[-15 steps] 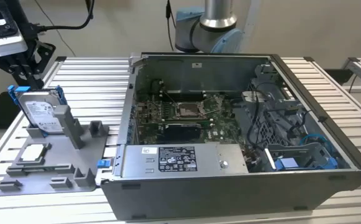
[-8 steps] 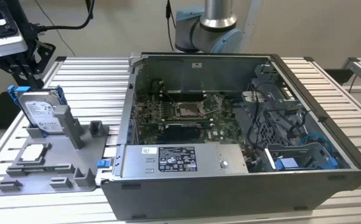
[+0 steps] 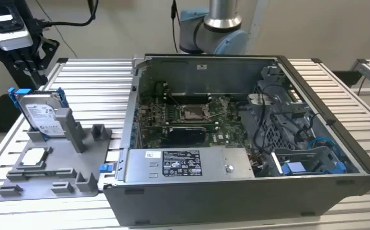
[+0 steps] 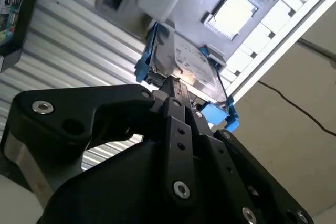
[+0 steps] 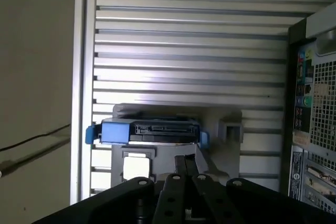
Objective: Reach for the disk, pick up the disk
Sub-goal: 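Reach for the disk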
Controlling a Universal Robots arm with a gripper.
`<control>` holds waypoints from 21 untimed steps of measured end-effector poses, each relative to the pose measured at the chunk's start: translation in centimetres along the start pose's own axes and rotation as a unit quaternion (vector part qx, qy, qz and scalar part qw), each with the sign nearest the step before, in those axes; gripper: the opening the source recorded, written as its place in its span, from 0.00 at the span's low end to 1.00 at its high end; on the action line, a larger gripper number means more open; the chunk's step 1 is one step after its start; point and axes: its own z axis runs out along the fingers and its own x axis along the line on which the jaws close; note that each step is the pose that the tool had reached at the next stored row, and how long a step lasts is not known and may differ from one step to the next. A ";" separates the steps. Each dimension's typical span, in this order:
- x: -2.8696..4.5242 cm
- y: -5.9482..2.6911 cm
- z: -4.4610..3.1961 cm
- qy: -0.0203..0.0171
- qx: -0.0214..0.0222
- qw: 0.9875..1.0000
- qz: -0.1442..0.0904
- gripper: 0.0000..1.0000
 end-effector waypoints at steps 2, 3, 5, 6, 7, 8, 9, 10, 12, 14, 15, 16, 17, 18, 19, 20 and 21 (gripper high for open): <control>0.90 0.49 0.14 0.000 0.000 1.000 0.000 0.00; 1.34 0.60 0.22 0.000 0.000 1.000 0.000 0.00; 2.25 0.67 0.37 0.000 0.000 1.000 0.000 0.00; 2.73 0.70 0.45 0.000 0.000 1.000 0.000 0.00; 3.16 0.73 0.52 0.000 0.000 1.000 0.000 0.00; 3.56 0.76 0.59 0.000 0.000 1.000 0.000 0.00; 3.83 0.79 0.67 0.000 0.000 1.000 0.000 0.00; 3.95 0.81 0.74 0.000 0.000 1.000 0.000 0.00; 4.04 0.85 0.90 0.000 0.000 1.000 0.000 0.00; 4.34 0.88 1.03 0.000 0.000 1.000 0.000 0.00; 4.47 0.88 1.08 0.000 0.000 1.000 0.000 0.00; 4.54 0.88 1.11 0.000 0.000 1.000 0.000 0.00; 4.56 0.88 1.12 0.000 0.000 1.000 0.000 0.00; 4.57 0.88 1.13 0.001 0.001 1.000 -0.001 0.00; 4.62 0.89 1.15 0.001 0.001 1.000 -0.001 0.00; 4.69 0.89 1.18 0.002 0.002 1.000 -0.001 0.00; 4.73 0.89 1.19 0.003 0.004 1.000 -0.002 0.00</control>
